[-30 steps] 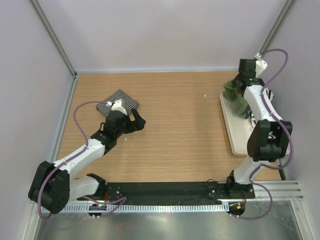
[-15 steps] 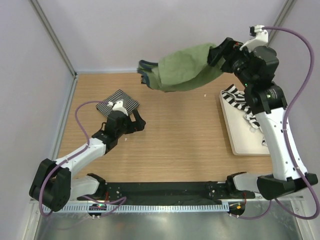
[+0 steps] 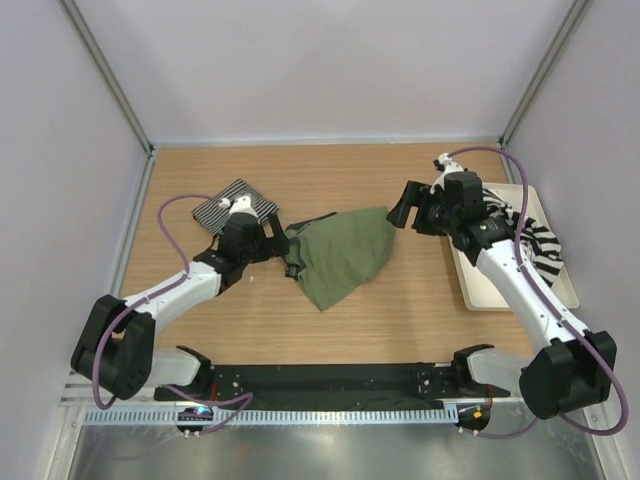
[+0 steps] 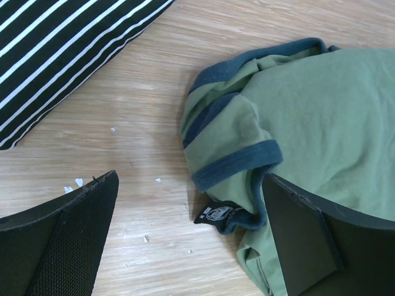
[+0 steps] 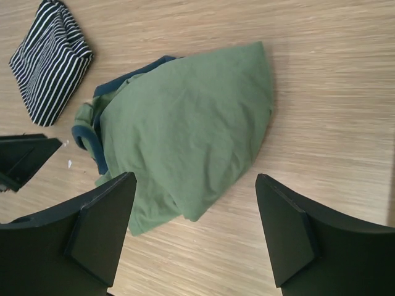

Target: Fold and stack the tank tops

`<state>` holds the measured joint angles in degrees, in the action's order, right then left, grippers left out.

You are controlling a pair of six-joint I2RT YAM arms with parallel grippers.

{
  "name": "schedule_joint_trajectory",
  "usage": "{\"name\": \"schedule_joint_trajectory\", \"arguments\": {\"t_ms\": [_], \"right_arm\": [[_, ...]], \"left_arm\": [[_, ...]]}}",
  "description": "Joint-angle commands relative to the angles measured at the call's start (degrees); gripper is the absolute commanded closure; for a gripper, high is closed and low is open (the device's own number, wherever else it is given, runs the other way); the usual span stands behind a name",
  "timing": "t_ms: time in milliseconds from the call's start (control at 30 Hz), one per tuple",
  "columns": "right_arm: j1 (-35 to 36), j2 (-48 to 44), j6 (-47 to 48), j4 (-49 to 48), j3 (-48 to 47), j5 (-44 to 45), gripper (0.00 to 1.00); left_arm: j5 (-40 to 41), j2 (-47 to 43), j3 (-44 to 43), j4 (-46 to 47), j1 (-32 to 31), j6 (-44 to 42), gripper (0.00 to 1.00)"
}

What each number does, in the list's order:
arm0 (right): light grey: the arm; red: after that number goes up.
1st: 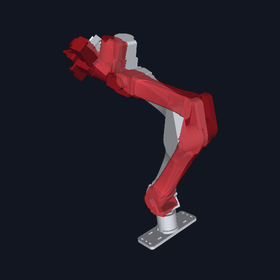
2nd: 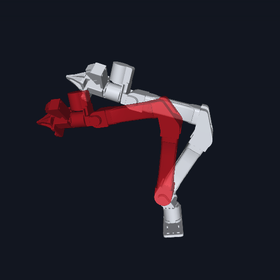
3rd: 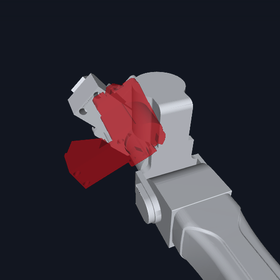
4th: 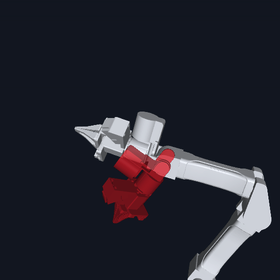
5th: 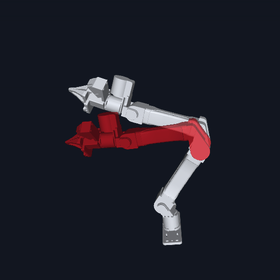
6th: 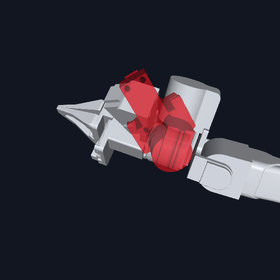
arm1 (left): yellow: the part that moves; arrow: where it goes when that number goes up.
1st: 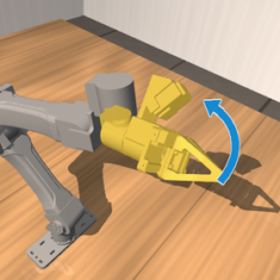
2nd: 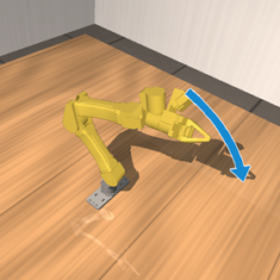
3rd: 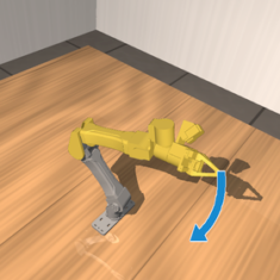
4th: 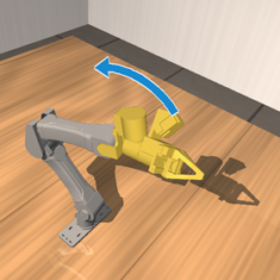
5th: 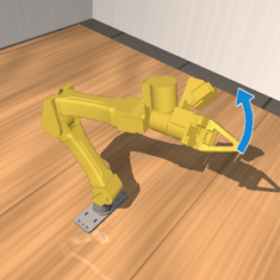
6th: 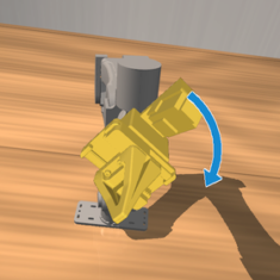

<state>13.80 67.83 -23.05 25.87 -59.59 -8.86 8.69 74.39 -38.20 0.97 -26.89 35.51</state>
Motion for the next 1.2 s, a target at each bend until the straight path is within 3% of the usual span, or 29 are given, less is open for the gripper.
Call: {"name": "schedule_joint_trajectory", "arguments": {"t_ms": [0,133,367,667,1000,1167], "right_arm": [[0.61,-1.83,-0.15,-7.22,3.23,-7.03,0.16],[5.96,4.75,0.81,-7.24,3.88,-4.42,0.16],[11.68,15.65,0.9,-6.7,2.99,1.83,0.27],[15.9,17.68,-0.25,-8.38,3.17,6.22,0.3],[23.89,20.32,-0.16,-8.02,2.38,8.6,0.28],[33.56,23.48,1.52,-6.02,-2.97,12.02,0.3]], "left_arm": [[2.56,2.41,-2.94,-0.8,0.0,-0.09,0.0],[1.08,8.46,-7.31,-3.6,1.4,3.07,0.03],[-3.57,19.64,-16.73,-8.09,3.25,5.45,0.07],[-10.1,31.77,-23.76,-8.09,10.98,7.21,0.1],[-9.13,31.53,-28.17,-11.61,26.44,8.17,0.09],[-12.38,26.17,-25.62,-11.0,24.62,9.14,0.07]]}}
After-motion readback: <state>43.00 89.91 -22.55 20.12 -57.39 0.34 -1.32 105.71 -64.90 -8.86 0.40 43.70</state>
